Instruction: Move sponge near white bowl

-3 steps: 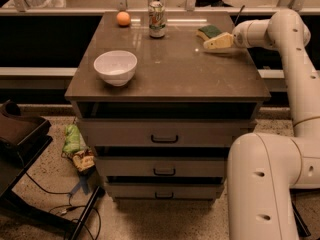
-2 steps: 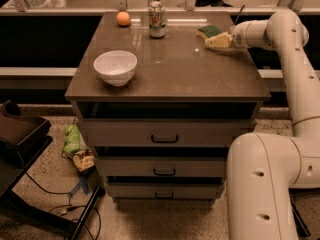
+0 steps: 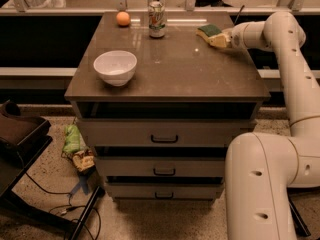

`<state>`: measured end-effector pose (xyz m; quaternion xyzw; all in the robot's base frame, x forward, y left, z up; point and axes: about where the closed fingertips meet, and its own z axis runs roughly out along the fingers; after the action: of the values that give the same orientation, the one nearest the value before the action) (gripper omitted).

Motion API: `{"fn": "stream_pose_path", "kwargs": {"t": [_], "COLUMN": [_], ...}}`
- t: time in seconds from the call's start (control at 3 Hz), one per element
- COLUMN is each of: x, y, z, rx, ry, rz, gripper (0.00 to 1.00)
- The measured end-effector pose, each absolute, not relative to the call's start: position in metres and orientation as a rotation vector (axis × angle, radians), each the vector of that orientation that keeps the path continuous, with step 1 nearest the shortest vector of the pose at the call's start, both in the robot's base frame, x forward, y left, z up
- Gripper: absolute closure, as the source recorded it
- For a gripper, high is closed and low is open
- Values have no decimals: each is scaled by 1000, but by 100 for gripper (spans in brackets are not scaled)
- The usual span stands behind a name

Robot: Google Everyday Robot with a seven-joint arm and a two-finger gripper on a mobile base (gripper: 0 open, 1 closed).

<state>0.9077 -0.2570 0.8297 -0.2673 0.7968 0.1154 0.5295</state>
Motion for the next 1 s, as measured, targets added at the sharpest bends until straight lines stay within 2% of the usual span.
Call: {"fn": "stream_pose_path", "kwargs": {"t": [0.33, 1.0], "x": [909, 886], "y": [-254, -272], "z": [827, 866], "rx": [-641, -650], "ry": [1905, 1866], "rz": [279, 293], "gripper": [100, 100]}}
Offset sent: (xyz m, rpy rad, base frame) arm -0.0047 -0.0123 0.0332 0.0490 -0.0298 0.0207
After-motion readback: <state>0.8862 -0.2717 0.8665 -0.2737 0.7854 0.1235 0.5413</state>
